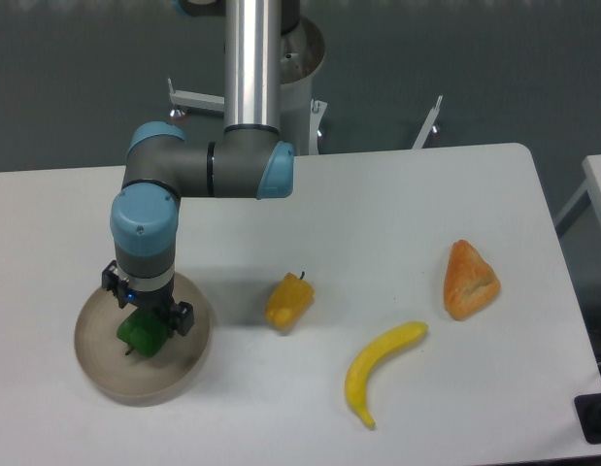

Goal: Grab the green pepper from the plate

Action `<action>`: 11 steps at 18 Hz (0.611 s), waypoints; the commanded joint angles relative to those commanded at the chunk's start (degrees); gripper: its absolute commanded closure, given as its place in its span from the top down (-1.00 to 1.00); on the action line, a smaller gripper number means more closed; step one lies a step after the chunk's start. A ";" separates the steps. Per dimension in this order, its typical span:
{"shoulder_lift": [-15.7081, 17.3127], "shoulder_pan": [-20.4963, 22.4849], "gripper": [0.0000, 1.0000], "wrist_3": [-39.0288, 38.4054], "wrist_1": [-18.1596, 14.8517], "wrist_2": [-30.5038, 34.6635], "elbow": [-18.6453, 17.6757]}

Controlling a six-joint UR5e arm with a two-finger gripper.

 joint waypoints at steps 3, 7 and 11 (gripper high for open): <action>-0.35 -0.09 1.00 -0.09 0.00 -0.09 -0.09; -0.53 -0.09 0.70 0.44 0.18 -0.09 0.09; -0.70 -0.17 0.10 0.88 0.18 -0.18 0.44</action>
